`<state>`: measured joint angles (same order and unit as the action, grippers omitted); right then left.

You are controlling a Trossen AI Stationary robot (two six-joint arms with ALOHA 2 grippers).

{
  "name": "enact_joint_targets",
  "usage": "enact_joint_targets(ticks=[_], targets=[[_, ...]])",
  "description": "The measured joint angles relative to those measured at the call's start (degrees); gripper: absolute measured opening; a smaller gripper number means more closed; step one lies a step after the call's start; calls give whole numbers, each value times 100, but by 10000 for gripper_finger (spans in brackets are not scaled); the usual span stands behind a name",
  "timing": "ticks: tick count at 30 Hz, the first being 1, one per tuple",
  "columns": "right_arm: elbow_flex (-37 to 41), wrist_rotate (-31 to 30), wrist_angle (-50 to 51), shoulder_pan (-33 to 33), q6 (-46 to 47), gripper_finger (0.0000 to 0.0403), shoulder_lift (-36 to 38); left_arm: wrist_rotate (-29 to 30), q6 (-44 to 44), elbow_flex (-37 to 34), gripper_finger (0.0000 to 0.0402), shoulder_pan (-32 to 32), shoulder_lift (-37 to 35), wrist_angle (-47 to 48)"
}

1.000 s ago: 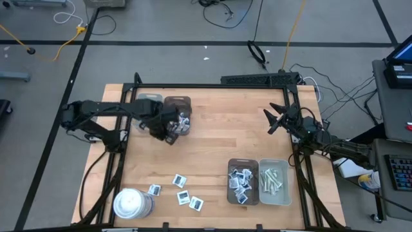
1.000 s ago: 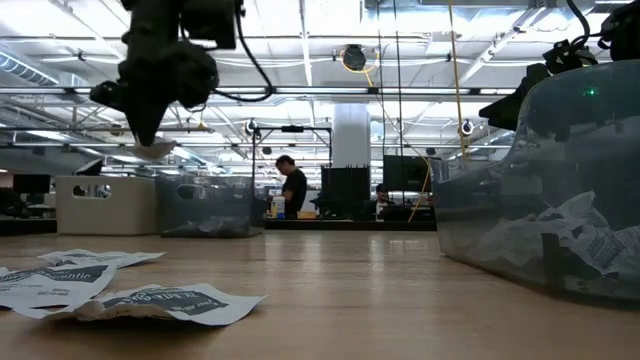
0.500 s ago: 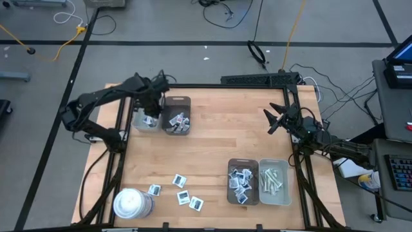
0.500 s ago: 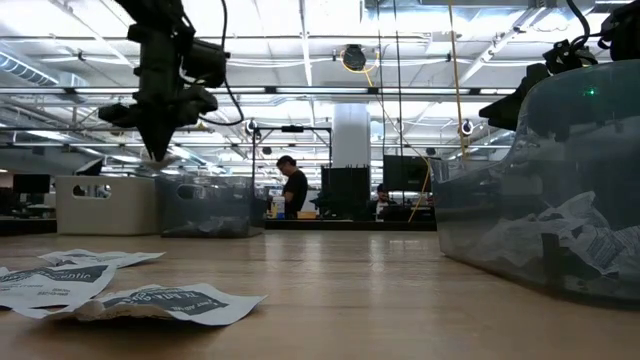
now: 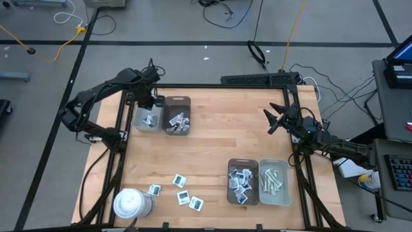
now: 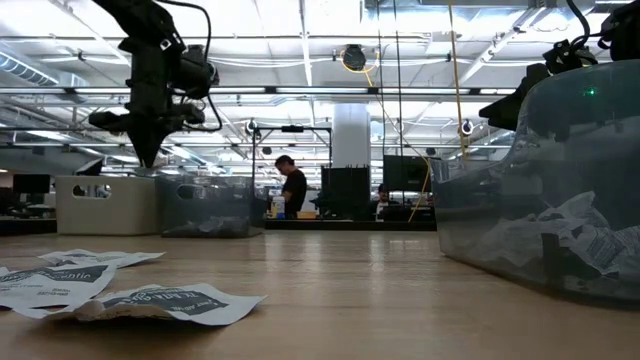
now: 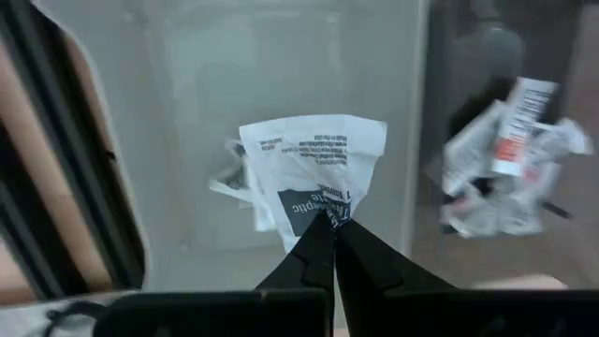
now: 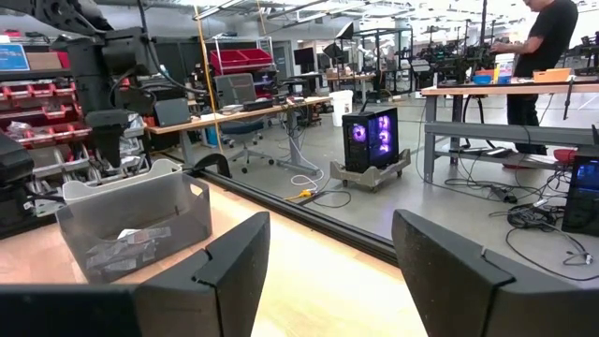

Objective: Pick & Place First Aid Supplies
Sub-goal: Put the white towelette pack into the top gray bin

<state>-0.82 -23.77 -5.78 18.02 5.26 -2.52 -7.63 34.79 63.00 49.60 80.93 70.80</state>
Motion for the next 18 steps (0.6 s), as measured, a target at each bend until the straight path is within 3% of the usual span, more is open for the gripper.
enact_joint_targets(ticks=[12,18], targets=[[-2,0,0,0,-1,221,0,811,504,-1112,3,-347,-1,-724],[0,0,0,0,1,221,0,795,739,-1454,4,-404,2,-1111]])
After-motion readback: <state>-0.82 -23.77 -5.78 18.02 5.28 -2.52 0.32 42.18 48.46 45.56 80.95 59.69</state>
